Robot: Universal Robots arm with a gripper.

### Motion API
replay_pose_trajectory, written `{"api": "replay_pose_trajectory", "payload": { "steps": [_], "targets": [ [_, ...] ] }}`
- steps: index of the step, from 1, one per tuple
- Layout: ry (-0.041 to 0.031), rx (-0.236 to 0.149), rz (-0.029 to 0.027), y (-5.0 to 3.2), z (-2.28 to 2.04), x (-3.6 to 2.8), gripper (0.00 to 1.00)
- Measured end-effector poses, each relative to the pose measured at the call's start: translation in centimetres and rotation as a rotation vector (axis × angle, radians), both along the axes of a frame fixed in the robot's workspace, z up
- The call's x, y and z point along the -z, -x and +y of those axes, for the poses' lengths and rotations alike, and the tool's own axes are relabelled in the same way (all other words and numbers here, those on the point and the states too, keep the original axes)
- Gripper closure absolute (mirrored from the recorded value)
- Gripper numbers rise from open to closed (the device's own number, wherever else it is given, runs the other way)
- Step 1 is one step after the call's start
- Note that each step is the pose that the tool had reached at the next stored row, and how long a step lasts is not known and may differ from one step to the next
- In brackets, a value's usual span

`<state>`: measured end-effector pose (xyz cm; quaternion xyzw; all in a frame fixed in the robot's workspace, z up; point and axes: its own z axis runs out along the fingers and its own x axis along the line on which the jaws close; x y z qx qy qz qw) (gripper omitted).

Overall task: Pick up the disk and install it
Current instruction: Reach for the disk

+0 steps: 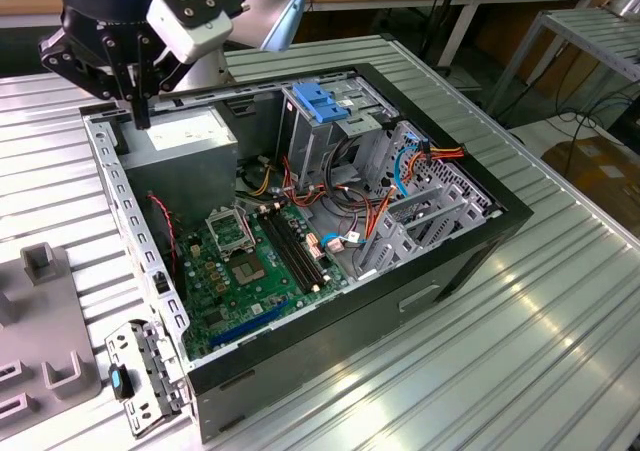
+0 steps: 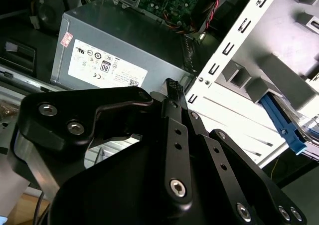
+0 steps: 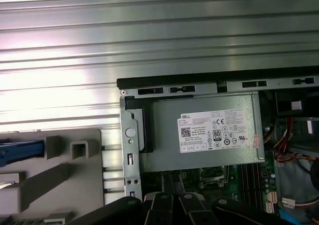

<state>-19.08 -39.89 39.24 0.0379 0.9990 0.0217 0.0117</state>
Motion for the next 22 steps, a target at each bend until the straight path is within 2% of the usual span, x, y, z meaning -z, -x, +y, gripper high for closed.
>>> {"api": "replay_pose_trajectory", "payload": {
  "steps": [22],
  "targets": [
    [0.0, 0.0, 0.0005, 0.99, 0.0, 0.02, 0.89]
  ]
}}
